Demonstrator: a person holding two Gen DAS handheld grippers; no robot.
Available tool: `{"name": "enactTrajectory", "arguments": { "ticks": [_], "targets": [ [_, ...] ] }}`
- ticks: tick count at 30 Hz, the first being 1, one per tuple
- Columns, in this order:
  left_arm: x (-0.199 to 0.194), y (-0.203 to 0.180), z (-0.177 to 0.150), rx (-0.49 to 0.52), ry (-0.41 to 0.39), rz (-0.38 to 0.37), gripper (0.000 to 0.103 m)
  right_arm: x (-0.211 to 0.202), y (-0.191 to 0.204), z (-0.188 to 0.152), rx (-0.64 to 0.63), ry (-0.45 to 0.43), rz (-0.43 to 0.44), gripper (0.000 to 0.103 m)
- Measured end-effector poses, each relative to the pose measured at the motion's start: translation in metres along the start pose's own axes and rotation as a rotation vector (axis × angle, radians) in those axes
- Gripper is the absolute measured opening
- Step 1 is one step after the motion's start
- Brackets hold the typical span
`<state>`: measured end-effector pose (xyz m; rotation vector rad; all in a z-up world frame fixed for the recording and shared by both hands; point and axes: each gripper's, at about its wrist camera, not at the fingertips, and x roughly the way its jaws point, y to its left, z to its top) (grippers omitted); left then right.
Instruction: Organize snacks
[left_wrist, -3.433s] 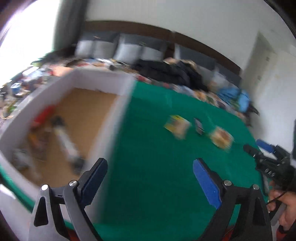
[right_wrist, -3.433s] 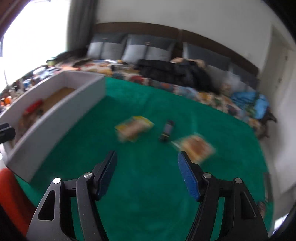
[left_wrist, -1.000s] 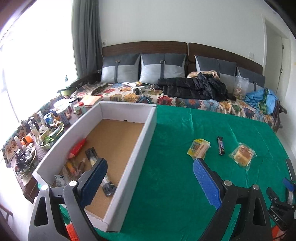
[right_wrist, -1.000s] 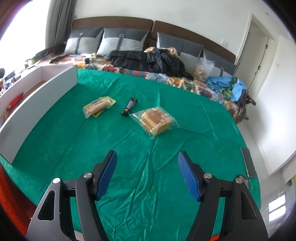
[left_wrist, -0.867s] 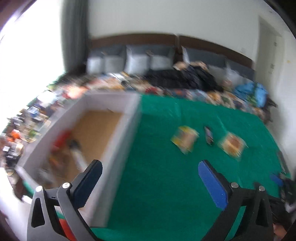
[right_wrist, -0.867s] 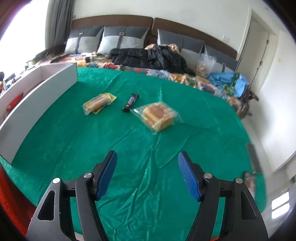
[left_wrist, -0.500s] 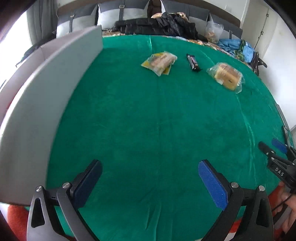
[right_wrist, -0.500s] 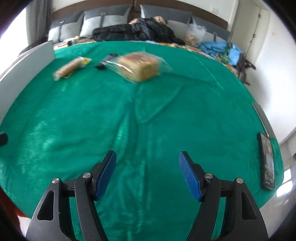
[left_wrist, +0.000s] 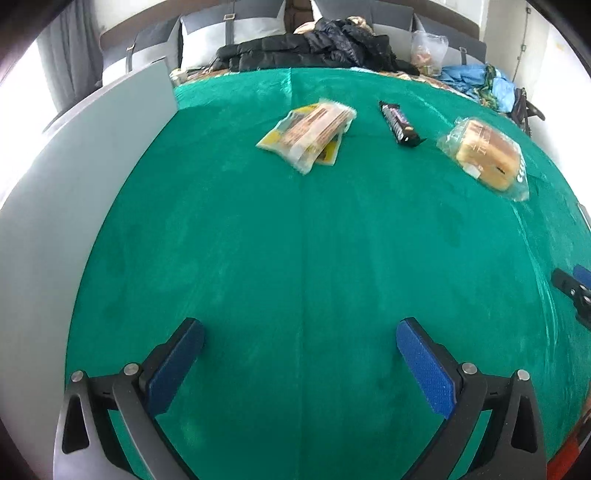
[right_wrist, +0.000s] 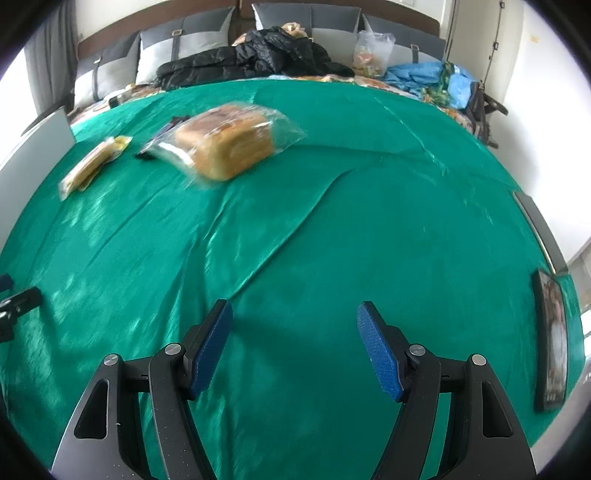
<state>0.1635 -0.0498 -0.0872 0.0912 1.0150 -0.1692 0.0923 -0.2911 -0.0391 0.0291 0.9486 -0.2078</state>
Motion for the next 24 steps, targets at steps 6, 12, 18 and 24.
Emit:
{"name": "enactTrajectory", "arguments": {
  "ticks": [6, 12, 18, 24],
  "targets": [
    [0.014, 0.002, 0.025, 0.031, -0.007, -0.022, 0.103, 0.019, -0.013, 0.014, 0.043, -0.034, 0.015, 0.080],
    [0.029, 0.003, 0.046, 0.010, -0.073, -0.008, 0.103, 0.023, -0.017, 0.016, 0.066, -0.022, 0.018, 0.087],
    [0.033, 0.002, 0.052, 0.006, -0.073, -0.006, 0.103, 0.025, -0.018, 0.018, 0.069, -0.019, 0.016, 0.088],
    [0.032, 0.003, 0.052, 0.007, -0.073, -0.006, 0.103, 0.025, -0.018, 0.018, 0.069, -0.019, 0.015, 0.088]
  ]
}}
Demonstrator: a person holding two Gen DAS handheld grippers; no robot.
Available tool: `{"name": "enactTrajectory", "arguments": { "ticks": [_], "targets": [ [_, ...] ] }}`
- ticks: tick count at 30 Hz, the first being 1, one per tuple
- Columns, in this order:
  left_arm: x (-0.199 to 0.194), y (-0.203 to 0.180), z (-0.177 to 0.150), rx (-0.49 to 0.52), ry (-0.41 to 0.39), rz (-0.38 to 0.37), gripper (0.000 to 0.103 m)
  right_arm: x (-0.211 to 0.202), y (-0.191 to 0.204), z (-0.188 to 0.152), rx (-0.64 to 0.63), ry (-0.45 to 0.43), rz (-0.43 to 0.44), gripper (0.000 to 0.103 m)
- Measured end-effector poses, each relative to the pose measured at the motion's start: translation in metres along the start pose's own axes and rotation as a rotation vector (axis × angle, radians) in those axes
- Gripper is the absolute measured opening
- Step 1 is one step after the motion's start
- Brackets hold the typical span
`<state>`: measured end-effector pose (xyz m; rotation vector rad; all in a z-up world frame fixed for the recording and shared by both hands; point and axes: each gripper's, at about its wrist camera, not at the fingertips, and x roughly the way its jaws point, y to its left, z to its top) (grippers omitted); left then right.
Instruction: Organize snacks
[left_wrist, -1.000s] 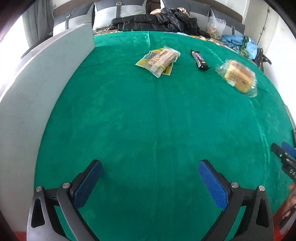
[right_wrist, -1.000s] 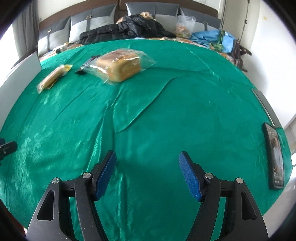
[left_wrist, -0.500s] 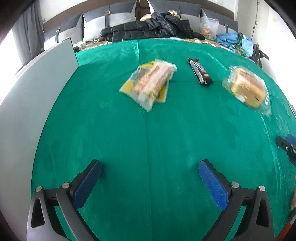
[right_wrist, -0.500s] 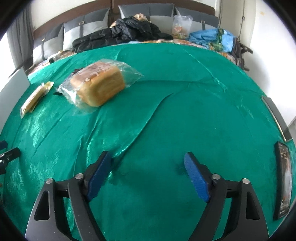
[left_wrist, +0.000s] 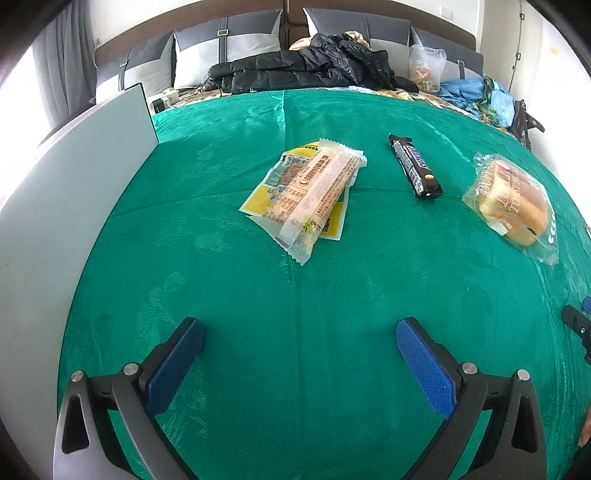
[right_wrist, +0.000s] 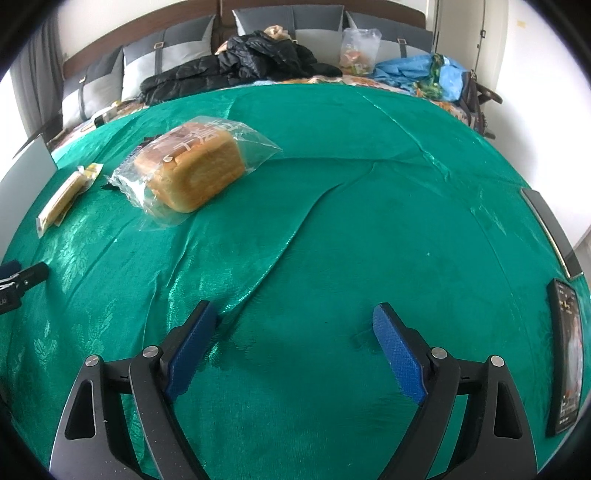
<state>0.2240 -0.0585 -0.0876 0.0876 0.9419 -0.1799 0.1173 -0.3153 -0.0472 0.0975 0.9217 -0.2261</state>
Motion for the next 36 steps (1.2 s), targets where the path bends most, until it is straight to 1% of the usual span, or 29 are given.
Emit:
{"name": "enactTrajectory", "arguments": {
  "ticks": [33, 35, 36],
  "targets": [
    [-0.0003, 0.0000, -0.0006, 0.000, 0.001, -0.001, 0.103, 0.0001, -0.0001, 0.0001, 0.001, 0.000, 0.000, 0.089],
    [-0.0011, -0.0008, -0.0011, 0.021, 0.028, -0.014, 0.103, 0.0001, -0.0002, 0.0000, 0.001, 0.000, 0.000, 0.089],
    [-0.0019, -0.0013, 0.0010, 0.070, 0.090, -0.045, 0.103, 0.0001, -0.0002, 0.0001, 0.001, 0.000, 0.000, 0.089]
  ]
}}
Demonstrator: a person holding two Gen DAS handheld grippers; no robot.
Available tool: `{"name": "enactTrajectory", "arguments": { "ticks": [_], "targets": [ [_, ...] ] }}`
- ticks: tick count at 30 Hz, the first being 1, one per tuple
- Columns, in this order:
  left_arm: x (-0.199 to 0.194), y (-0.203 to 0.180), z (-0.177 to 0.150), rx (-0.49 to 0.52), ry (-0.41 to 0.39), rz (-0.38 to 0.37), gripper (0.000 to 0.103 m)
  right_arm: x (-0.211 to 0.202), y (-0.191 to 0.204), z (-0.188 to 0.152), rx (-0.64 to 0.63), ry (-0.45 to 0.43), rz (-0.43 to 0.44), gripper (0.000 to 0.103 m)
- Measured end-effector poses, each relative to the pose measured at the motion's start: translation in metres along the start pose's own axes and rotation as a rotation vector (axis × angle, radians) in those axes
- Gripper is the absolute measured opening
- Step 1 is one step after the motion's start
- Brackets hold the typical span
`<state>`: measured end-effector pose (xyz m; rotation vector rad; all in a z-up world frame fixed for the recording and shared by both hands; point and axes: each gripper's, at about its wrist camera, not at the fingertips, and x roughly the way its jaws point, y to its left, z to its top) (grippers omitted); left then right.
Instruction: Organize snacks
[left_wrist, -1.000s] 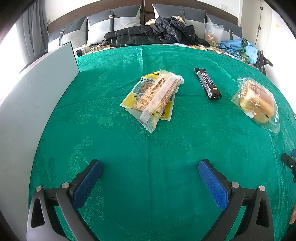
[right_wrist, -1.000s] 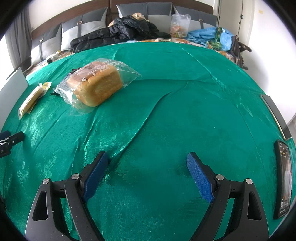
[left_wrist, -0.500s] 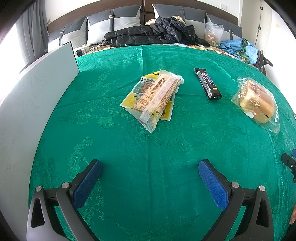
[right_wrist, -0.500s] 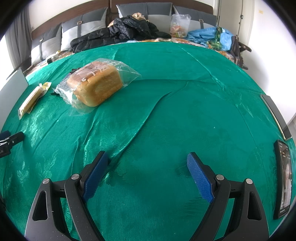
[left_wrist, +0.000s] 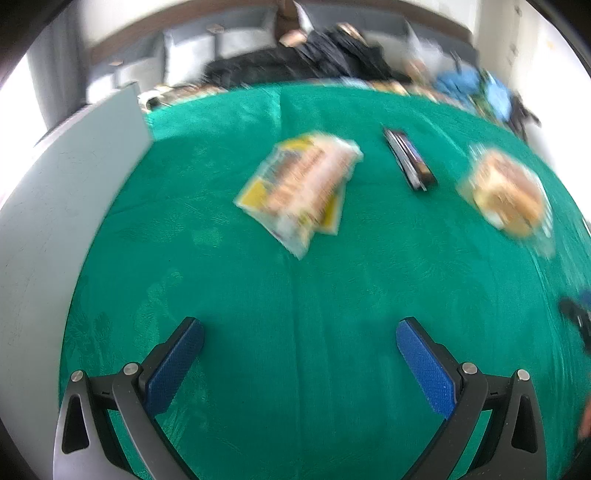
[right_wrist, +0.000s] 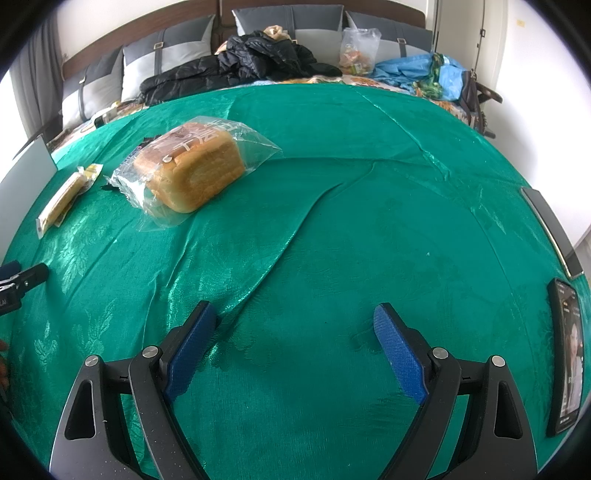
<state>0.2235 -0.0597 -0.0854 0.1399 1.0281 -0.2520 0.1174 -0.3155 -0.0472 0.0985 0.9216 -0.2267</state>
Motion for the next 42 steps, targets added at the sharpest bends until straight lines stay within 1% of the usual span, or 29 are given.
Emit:
{"name": "enactTrajectory", "arguments": {
  "ticks": [1, 2, 3, 4, 6, 7, 8, 9, 11, 14, 15, 16, 17, 18, 19, 20, 21, 23, 24, 26, 27, 28, 30, 32, 34, 36, 39, 41, 42],
  "targets": [
    [0.000, -0.001, 0.003, 0.026, 0.048, -0.014, 0.103, 0.000, 0.000, 0.000, 0.000, 0.000, 0.000, 0.089],
    [0.002, -0.001, 0.010, 0.043, 0.117, -0.028, 0.103, 0.000, 0.000, 0.000, 0.000, 0.000, 0.000, 0.089],
    [-0.001, 0.000, 0.016, 0.050, 0.139, -0.038, 0.103, 0.000, 0.000, 0.000, 0.000, 0.000, 0.000, 0.089],
    [-0.005, 0.002, 0.022, 0.053, 0.126, -0.044, 0.103, 0.000, 0.000, 0.000, 0.000, 0.000, 0.000, 0.089],
    [-0.020, 0.005, 0.046, 0.061, 0.043, -0.062, 0.103, 0.000, 0.000, 0.000, 0.000, 0.000, -0.001, 0.089],
    [-0.022, 0.006, 0.057, 0.059, 0.017, -0.059, 0.103, 0.000, 0.000, 0.000, 0.000, 0.000, -0.001, 0.089],
    [-0.019, 0.007, 0.068, 0.053, 0.010, -0.051, 0.103, 0.000, 0.000, 0.000, 0.000, 0.000, 0.000, 0.089],
    [-0.009, 0.008, 0.083, 0.047, 0.031, -0.037, 0.103, 0.000, 0.000, 0.000, 0.000, 0.000, 0.000, 0.090],
    [0.017, 0.007, 0.103, 0.050, 0.102, -0.020, 0.103, 0.000, 0.000, 0.000, 0.000, 0.000, 0.000, 0.090],
    [0.048, 0.007, 0.121, 0.053, 0.159, -0.003, 0.103, 0.000, 0.000, 0.000, 0.000, 0.000, 0.000, 0.090],
    [0.055, 0.008, 0.123, 0.046, 0.169, -0.017, 0.100, 0.000, 0.000, 0.000, 0.000, 0.000, 0.000, 0.090],
    [0.058, 0.010, 0.120, 0.033, 0.173, -0.044, 0.088, 0.000, 0.000, 0.000, 0.000, 0.000, 0.000, 0.090],
    [0.053, 0.010, 0.118, 0.026, 0.142, -0.040, 0.077, 0.000, 0.000, 0.000, 0.000, 0.000, 0.000, 0.090],
    [0.045, 0.011, 0.112, 0.013, 0.114, -0.067, 0.059, 0.000, 0.000, 0.000, 0.000, 0.000, 0.000, 0.090],
    [0.042, 0.012, 0.107, -0.009, 0.114, -0.117, 0.052, 0.000, 0.000, 0.000, 0.000, 0.000, 0.000, 0.090],
    [0.034, 0.011, 0.096, -0.033, 0.115, -0.183, 0.048, 0.000, 0.000, 0.000, 0.000, 0.000, 0.000, 0.090],
    [0.025, 0.007, 0.081, -0.037, 0.117, -0.212, 0.039, 0.000, 0.000, 0.000, 0.000, 0.000, 0.000, 0.090],
    [0.011, 0.000, 0.055, -0.033, 0.124, -0.233, 0.039, 0.000, 0.000, 0.000, 0.000, 0.000, -0.001, 0.090],
    [0.000, -0.005, 0.032, -0.039, 0.125, -0.241, 0.039, 0.000, 0.000, 0.000, 0.000, 0.000, -0.001, 0.090],
    [-0.017, -0.010, 0.005, -0.049, 0.122, -0.238, 0.046, 0.000, 0.000, 0.000, 0.000, 0.000, -0.001, 0.090],
    [-0.027, -0.012, -0.012, -0.061, 0.120, -0.241, 0.058, 0.000, 0.000, 0.000, 0.000, 0.000, -0.001, 0.090],
    [-0.032, -0.013, -0.022, -0.070, 0.120, -0.248, 0.070, 0.000, 0.000, 0.000, 0.000, 0.000, -0.001, 0.090],
    [-0.041, -0.011, -0.038, -0.080, 0.116, -0.254, 0.079, 0.000, 0.000, 0.000, 0.000, 0.000, -0.001, 0.090],
    [-0.044, -0.009, -0.044, -0.066, 0.107, -0.238, 0.080, 0.000, 0.000, 0.000, 0.000, 0.000, -0.001, 0.090],
    [-0.047, -0.012, -0.044, -0.023, 0.102, -0.198, 0.080, 0.000, 0.000, 0.000, 0.000, 0.000, -0.001, 0.090],
    [-0.054, -0.017, -0.041, 0.030, 0.074, -0.169, 0.080, 0.000, 0.000, 0.000, 0.000, 0.000, -0.001, 0.090],
    [-0.067, -0.035, -0.040, 0.165, 0.014, -0.156, 0.080, 0.000, 0.000, 0.000, 0.000, 0.000, -0.001, 0.090],
    [-0.068, -0.047, -0.041, 0.257, -0.002, -0.137, 0.080, 0.000, 0.000, 0.000, 0.000, 0.000, -0.001, 0.090],
    [-0.064, -0.059, -0.045, 0.318, 0.007, -0.114, 0.077, 0.000, 0.000, 0.000, 0.000, 0.000, -0.001, 0.090]
  ]
}}
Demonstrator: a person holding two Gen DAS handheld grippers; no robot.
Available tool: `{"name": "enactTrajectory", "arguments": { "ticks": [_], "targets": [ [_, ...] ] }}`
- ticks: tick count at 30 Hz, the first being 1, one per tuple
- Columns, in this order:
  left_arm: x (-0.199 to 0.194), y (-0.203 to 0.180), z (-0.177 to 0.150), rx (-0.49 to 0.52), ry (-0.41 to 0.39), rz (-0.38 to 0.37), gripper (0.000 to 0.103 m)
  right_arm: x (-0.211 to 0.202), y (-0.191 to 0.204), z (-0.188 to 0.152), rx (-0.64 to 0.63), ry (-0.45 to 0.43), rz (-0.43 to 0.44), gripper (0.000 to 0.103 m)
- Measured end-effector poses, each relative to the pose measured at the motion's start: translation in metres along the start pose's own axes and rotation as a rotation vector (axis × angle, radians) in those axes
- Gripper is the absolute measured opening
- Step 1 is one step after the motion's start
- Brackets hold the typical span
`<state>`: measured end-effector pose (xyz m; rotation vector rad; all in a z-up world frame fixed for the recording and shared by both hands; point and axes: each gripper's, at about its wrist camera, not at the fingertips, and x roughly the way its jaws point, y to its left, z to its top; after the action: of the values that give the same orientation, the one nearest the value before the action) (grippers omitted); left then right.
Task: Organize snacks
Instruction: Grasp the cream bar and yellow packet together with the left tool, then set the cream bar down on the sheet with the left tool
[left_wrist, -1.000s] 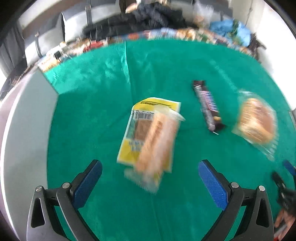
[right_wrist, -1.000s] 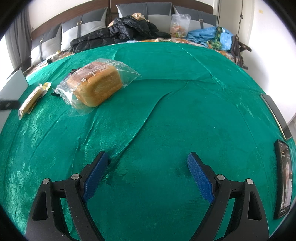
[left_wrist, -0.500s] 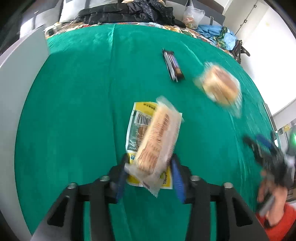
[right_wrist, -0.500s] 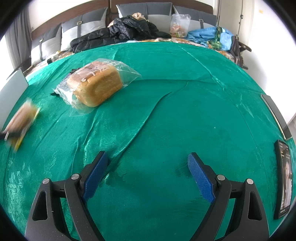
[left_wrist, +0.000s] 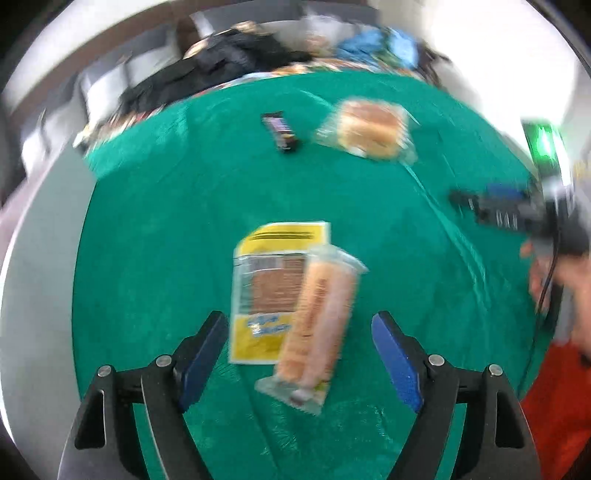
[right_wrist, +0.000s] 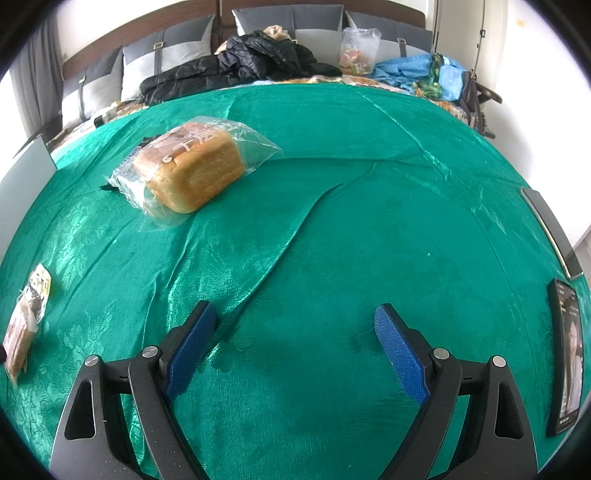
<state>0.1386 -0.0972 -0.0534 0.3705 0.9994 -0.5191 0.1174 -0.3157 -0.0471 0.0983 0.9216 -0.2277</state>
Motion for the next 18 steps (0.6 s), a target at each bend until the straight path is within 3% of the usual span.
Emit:
{"name": "enactTrajectory", "arguments": {
  "ticks": [3, 5, 9, 14, 18],
  "targets": [
    [0.010, -0.015, -0.006, 0.068, 0.036, 0.031, 0.030, 0.000, 0.000, 0.000, 0.000, 0.000, 0.000, 0.090],
    [0.005, -0.015, -0.010, 0.040, 0.020, 0.018, 0.030, 0.000, 0.000, 0.000, 0.000, 0.000, 0.000, 0.090],
    [-0.027, 0.014, -0.023, -0.153, -0.058, -0.024, 0.030, 0.000, 0.000, 0.000, 0.000, 0.000, 0.000, 0.090],
    [-0.030, 0.082, -0.049, -0.413, -0.045, 0.030, 0.030, 0.000, 0.000, 0.000, 0.000, 0.000, 0.000, 0.090],
    [-0.011, 0.109, -0.069, -0.499, -0.001, 0.116, 0.032, 0.000, 0.000, 0.000, 0.001, 0.000, 0.000, 0.090]
  ]
}}
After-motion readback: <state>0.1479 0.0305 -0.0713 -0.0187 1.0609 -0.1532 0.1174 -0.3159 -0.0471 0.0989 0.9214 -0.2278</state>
